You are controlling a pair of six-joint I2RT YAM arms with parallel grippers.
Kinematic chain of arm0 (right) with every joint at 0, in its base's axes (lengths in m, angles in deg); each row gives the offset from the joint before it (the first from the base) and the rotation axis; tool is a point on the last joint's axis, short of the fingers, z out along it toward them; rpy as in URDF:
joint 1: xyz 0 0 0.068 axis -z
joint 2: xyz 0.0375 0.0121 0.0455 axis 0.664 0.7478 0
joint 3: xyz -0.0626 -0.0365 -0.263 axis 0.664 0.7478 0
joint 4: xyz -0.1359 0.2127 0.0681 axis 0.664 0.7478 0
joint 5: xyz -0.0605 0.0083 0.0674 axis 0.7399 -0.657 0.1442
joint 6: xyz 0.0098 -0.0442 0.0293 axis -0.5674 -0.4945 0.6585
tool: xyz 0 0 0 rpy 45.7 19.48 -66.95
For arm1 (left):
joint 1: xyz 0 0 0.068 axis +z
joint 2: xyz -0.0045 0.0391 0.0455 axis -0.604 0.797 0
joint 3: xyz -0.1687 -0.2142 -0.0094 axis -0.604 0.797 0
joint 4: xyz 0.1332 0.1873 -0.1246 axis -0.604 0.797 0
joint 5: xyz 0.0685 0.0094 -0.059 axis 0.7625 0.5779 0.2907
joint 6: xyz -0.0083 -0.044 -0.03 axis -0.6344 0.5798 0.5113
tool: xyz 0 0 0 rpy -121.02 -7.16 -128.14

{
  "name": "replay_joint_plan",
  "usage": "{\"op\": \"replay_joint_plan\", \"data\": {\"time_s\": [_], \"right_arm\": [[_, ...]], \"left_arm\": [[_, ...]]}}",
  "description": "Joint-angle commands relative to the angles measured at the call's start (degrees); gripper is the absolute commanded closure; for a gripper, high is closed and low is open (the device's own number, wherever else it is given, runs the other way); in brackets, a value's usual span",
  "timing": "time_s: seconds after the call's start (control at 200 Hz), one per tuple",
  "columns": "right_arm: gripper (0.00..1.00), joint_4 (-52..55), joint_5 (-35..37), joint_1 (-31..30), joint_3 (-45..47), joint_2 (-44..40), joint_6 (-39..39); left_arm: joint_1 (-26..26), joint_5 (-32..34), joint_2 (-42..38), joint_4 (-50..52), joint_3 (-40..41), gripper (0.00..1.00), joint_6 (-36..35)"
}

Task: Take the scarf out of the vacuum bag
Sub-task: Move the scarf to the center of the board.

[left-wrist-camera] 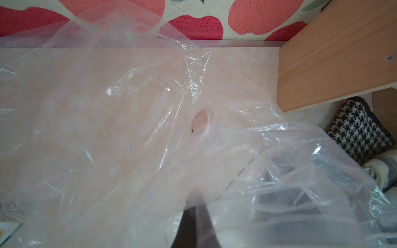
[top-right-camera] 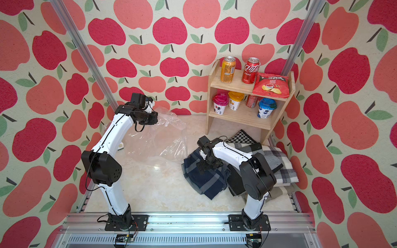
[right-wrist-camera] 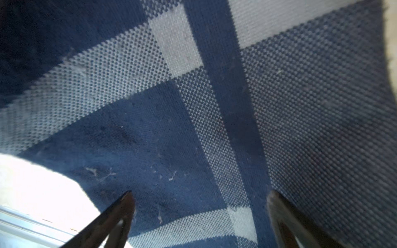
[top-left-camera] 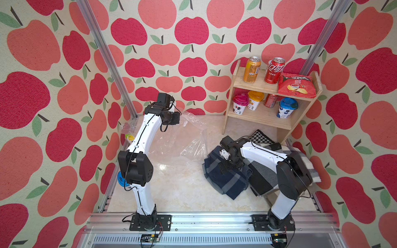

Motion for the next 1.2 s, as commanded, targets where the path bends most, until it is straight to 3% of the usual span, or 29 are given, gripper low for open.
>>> {"op": "replay_joint_plan", "data": {"time_s": [0.0, 0.33, 0.67, 0.835, 0.99, 1.195], "right_arm": [[0.01, -0.44, 1.75, -1.08, -2.05, 3.61, -1.16], [0.00, 0.90, 4.48, -1.28, -7.20, 14.01, 4.87], [0.00, 1.77, -6.79, 0.63, -19.39, 22.47, 17.96], [0.00, 3.99, -11.20, 4.32, -28.04, 25.58, 21.75], [0.00, -1.02, -18.85, 7.76, -26.19, 24.04, 26.93], [0.00, -9.10, -18.58, 7.79, -19.73, 15.78, 29.82]], "left_arm": [[1.91, -0.85, -2.74, 0.33, -1.80, 0.98, 0.14], [4.99, -2.80, -3.13, 4.04, -7.26, 0.98, 0.08], [5.39, -5.37, -5.44, 4.34, -6.77, 0.96, 0.20], [5.39, -6.83, -5.90, 4.40, -5.69, 0.96, 0.60], [4.32, -8.64, -8.72, 2.92, -0.77, 0.96, 0.26], [1.81, -11.02, -11.40, 0.27, 6.65, 0.95, -2.21]]}}
